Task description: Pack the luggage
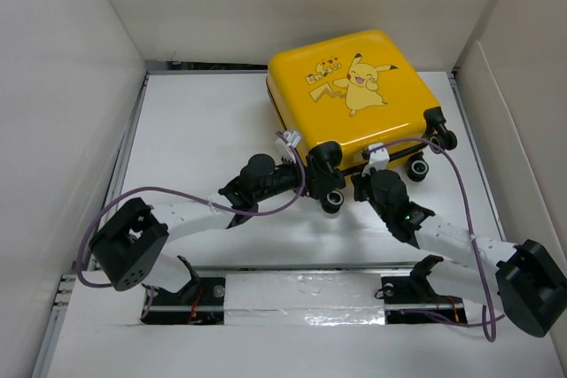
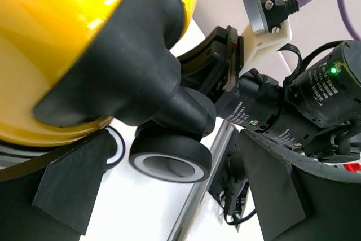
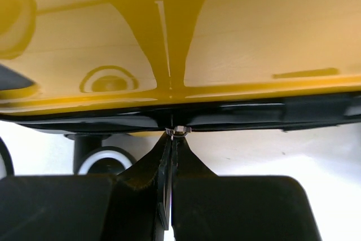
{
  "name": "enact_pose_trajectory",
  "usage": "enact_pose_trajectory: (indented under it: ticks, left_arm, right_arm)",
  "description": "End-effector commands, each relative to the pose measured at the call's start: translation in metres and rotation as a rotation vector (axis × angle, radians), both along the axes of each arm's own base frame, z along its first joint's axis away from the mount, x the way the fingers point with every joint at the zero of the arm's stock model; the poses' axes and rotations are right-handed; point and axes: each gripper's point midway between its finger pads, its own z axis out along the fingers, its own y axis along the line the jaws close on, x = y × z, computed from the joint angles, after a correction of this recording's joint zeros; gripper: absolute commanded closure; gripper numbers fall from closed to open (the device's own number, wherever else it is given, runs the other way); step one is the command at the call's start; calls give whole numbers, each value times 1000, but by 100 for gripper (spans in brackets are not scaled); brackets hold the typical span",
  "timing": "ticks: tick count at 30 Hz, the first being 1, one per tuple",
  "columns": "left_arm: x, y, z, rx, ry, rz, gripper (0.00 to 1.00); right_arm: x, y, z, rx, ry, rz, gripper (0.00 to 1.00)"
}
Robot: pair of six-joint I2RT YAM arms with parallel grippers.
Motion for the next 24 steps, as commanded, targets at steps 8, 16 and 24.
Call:
enact_pose_trajectory:
  ticks: [8,16,24]
  left_arm:
    - [8,-29,21,-121,-7,22,5]
    - [10,-29,42,-208,-37,34,84]
    - [-17,-38,77,-242,-66,-138,100]
  right_arm:
    - [-7,40,32,97,-80,106,100]
    - [-21,37,32,118,-85,124,100]
    - [-60,84,40,272,-103,380,100]
